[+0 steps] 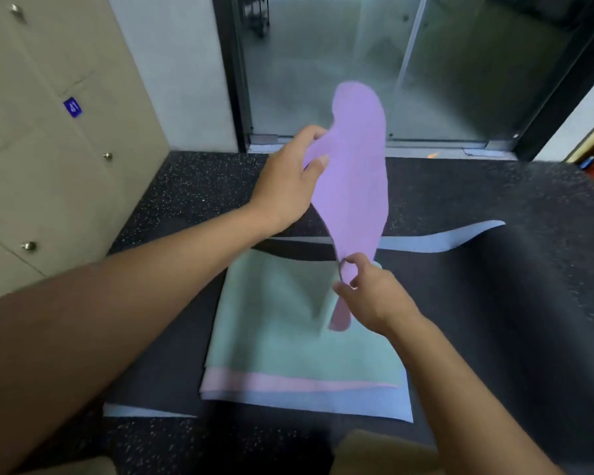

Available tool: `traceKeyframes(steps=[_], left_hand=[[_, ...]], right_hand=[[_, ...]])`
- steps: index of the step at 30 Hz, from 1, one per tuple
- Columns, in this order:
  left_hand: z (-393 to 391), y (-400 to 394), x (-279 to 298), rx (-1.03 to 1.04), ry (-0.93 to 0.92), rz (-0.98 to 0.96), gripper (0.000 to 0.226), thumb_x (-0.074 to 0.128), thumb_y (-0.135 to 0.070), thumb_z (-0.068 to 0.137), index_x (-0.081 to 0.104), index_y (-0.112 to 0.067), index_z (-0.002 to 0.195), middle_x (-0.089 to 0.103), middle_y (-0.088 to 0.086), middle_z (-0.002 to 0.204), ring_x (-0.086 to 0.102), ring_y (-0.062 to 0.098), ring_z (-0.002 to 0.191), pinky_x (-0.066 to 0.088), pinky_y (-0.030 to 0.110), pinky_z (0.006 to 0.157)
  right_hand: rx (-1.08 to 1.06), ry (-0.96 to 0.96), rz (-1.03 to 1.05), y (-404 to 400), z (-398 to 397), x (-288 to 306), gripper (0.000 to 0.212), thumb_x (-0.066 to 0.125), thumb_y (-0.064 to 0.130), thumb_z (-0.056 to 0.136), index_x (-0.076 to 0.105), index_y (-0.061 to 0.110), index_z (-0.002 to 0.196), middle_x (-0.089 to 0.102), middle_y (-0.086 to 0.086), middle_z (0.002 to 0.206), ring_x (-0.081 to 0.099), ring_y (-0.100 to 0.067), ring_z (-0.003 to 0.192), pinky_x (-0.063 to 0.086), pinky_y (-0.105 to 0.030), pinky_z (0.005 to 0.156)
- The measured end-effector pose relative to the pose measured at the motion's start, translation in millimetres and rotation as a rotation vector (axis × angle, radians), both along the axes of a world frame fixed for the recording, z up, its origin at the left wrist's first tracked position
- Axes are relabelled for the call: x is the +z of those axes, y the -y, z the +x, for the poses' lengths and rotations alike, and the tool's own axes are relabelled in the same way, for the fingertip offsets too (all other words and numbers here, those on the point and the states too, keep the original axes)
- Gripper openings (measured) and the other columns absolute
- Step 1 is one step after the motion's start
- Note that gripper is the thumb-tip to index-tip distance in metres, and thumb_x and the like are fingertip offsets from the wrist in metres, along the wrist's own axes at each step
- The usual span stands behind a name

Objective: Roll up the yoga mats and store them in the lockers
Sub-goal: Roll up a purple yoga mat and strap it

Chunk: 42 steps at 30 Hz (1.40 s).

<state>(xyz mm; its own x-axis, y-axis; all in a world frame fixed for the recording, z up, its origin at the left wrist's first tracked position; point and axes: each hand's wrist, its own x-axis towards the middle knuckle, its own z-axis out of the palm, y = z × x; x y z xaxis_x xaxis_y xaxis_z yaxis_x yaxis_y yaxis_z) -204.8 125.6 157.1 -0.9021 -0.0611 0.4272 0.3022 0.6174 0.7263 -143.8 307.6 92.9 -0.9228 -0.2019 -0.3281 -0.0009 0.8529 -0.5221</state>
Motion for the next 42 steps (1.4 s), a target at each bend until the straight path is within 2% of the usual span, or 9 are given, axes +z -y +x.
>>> traceKeyframes(steps=[5,13,17,21,24,29,35,39,42], left_hand=[[4.6,-20.9,54.8,-0.046,-0.033,-0.232,0.02,0.05,-0.025,0.101,0.056,-0.029,0.12,0.071,-0.001,0.102,0.066,0.029,0.091,0.055,0.047,0.084],[58.8,20.7,90.3,0.056,0.057,-0.67,0.02,0.049,-0.029,0.106,0.053,-0.027,0.126,0.069,0.01,0.099,0.062,0.036,0.088,0.049,0.043,0.073],[114.7,46.6,97.8,0.061,0.107,-0.868,0.022,0.05,-0.027,0.105,0.055,-0.025,0.127,0.07,0.009,0.104,0.063,0.036,0.09,0.043,0.039,0.068],[177.2,70.9,112.5,0.031,0.167,-0.966,0.031,0.052,-0.015,0.099,0.047,-0.039,0.117,0.07,-0.004,0.11,0.063,0.031,0.09,0.049,0.04,0.071],[213.7,91.6,121.9,0.038,0.174,-0.987,0.04,0.055,-0.008,0.096,0.042,-0.042,0.112,0.07,-0.003,0.101,0.063,0.031,0.081,0.047,0.038,0.065],[275.1,128.1,129.5,0.044,0.226,-0.954,0.025,0.049,-0.02,0.098,0.045,-0.042,0.11,0.064,-0.02,0.088,0.06,0.014,0.074,0.049,0.033,0.063],[349.5,161.5,127.6,0.139,0.244,-0.794,0.029,0.029,-0.047,0.092,0.052,-0.042,0.109,0.057,-0.041,0.087,0.055,-0.011,0.079,0.04,0.024,0.06],[397.2,181.8,125.2,0.194,0.234,-0.728,0.044,0.023,-0.072,0.095,0.052,-0.043,0.11,0.06,-0.029,0.084,0.057,-0.003,0.073,0.047,0.03,0.062],[439.5,188.2,116.1,0.237,0.218,-0.68,0.04,0.025,-0.067,0.096,0.053,-0.041,0.109,0.058,-0.027,0.082,0.056,-0.002,0.071,0.044,0.028,0.058]], right_hand=[[-0.004,-0.112,-0.103,-21.3,9.2,24.0,0.057,0.055,0.036,0.104,0.028,0.026,0.154,0.055,-0.012,0.14,0.058,-0.032,0.12,0.05,-0.046,0.098],[-0.116,-0.492,-0.402,-22.6,33.7,55.7,0.057,0.058,0.029,0.103,0.032,0.029,0.153,0.051,0.003,0.142,0.061,-0.018,0.111,0.053,-0.046,0.092],[-0.107,-0.76,-0.37,-1.6,51.8,70.3,0.061,0.065,0.022,0.097,0.039,0.02,0.152,0.045,-0.004,0.146,0.045,-0.026,0.129,0.049,-0.045,0.096],[0.075,-0.711,-0.293,19.2,69.6,72.4,0.078,0.072,0.041,0.09,0.033,0.025,0.156,0.032,-0.004,0.158,0.026,-0.026,0.144,0.036,-0.043,0.113],[0.282,-0.559,-0.206,36.4,82.5,69.4,0.078,0.071,0.055,0.087,0.035,0.029,0.152,0.04,0.0,0.152,0.025,-0.025,0.142,0.021,-0.04,0.118],[0.333,-0.408,-0.238,60.6,110.0,78.3,0.055,0.077,0.063,0.078,0.045,0.021,0.094,0.059,0.002,0.093,0.053,-0.025,0.09,0.04,-0.04,0.088],[0.372,-0.243,-0.173,73.1,142.1,72.6,0.067,0.073,0.076,0.072,0.05,0.017,0.095,0.063,-0.002,0.093,0.058,-0.028,0.086,0.05,-0.044,0.078],[0.309,-0.412,-0.117,78.4,173.9,83.8,0.057,0.065,0.077,0.079,0.04,0.025,0.078,0.053,0.007,0.079,0.047,-0.025,0.076,0.036,-0.04,0.071],[0.31,-0.602,-0.136,76.8,211.3,93.5,0.05,0.066,0.067,0.085,0.035,0.029,0.076,0.043,0.012,0.076,0.041,-0.02,0.078,0.029,-0.036,0.077]])
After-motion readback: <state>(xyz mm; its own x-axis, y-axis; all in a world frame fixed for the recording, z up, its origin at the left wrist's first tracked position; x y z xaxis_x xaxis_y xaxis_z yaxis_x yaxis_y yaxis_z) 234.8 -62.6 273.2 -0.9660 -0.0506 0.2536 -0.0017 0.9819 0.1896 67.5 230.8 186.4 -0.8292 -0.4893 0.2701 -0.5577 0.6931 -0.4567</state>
